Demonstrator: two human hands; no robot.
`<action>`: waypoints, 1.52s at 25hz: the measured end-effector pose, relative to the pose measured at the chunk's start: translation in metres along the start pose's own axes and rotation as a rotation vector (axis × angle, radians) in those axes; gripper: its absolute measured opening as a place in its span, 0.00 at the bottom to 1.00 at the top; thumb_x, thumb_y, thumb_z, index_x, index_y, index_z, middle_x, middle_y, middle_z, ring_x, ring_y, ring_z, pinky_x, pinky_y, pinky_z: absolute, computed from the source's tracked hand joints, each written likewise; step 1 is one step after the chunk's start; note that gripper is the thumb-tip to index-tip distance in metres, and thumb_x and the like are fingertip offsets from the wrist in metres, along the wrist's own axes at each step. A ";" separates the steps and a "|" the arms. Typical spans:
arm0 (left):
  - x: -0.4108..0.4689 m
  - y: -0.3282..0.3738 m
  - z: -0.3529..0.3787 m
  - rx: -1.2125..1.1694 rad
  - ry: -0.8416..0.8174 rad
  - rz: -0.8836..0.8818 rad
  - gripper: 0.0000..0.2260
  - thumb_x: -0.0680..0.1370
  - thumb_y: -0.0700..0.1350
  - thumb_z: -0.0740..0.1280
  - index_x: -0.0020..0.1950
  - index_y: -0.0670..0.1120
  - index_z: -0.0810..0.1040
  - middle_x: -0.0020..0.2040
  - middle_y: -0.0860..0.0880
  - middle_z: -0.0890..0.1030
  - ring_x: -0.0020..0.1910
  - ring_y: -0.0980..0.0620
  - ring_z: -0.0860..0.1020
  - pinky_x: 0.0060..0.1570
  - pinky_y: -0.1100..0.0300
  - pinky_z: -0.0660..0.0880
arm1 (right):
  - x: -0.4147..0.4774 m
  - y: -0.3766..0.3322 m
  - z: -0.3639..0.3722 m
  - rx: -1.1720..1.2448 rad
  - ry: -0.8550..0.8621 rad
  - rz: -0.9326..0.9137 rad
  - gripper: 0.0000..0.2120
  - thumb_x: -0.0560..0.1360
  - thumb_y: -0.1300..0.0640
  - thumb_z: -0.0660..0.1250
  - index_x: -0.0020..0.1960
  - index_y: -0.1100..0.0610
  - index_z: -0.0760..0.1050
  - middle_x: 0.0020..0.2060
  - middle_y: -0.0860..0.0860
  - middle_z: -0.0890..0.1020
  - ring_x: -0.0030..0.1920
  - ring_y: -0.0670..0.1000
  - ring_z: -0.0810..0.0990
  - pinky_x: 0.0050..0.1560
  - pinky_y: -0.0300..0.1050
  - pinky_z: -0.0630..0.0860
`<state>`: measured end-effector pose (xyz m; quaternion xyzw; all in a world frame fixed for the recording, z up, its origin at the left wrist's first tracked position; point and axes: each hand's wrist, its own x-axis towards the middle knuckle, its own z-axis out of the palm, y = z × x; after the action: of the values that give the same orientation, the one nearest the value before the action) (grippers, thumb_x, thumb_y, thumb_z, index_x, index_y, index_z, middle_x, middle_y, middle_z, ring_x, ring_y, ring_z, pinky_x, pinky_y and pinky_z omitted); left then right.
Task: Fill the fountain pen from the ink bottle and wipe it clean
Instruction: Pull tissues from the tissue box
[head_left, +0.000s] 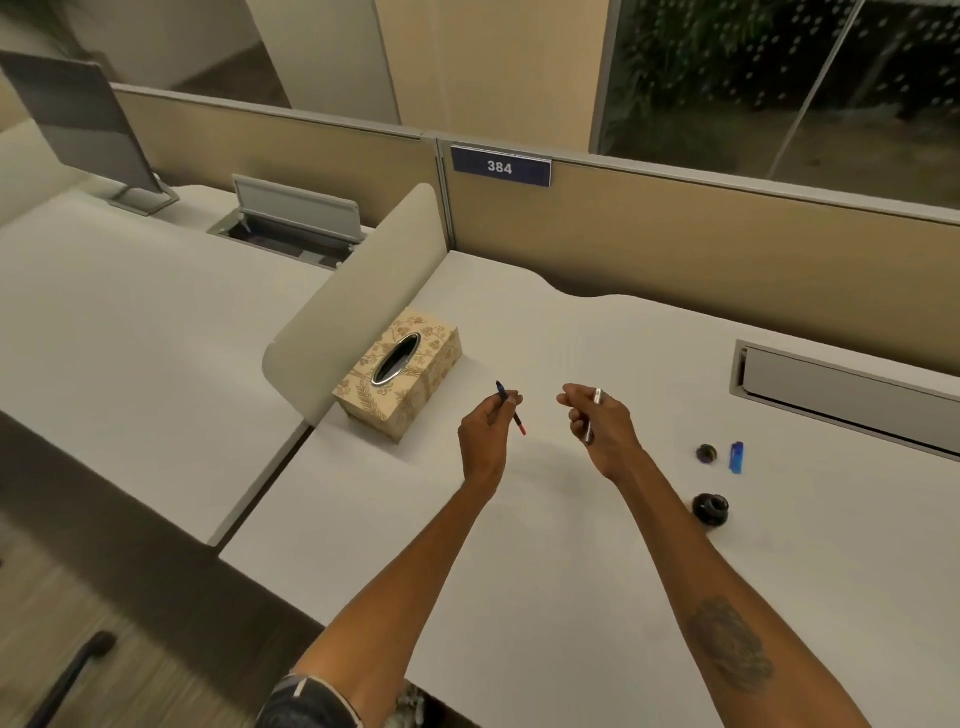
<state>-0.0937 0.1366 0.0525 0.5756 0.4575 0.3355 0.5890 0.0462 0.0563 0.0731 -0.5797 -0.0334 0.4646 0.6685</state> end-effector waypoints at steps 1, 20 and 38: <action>0.004 -0.001 -0.008 0.009 0.024 -0.002 0.12 0.80 0.48 0.68 0.59 0.45 0.84 0.50 0.53 0.86 0.51 0.61 0.82 0.49 0.75 0.73 | 0.006 0.001 0.010 -0.020 -0.007 0.010 0.13 0.77 0.55 0.70 0.57 0.63 0.79 0.45 0.56 0.83 0.33 0.45 0.74 0.33 0.35 0.73; 0.091 -0.025 -0.115 -0.039 0.227 -0.058 0.11 0.80 0.46 0.68 0.60 0.47 0.84 0.51 0.53 0.86 0.54 0.56 0.82 0.52 0.65 0.77 | 0.097 0.027 0.185 -0.906 -0.198 -0.194 0.09 0.76 0.54 0.64 0.45 0.56 0.81 0.45 0.52 0.83 0.43 0.51 0.80 0.42 0.45 0.75; 0.115 -0.041 -0.135 -0.125 0.196 -0.202 0.09 0.78 0.45 0.71 0.57 0.46 0.84 0.50 0.51 0.86 0.55 0.50 0.83 0.57 0.52 0.81 | 0.153 0.049 0.279 -1.799 -0.250 -0.522 0.10 0.74 0.57 0.64 0.51 0.61 0.78 0.51 0.58 0.82 0.52 0.62 0.81 0.45 0.47 0.71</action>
<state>-0.1833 0.2883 0.0051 0.4531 0.5466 0.3570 0.6071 -0.0585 0.3598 0.0487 -0.7983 -0.5792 0.1590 0.0449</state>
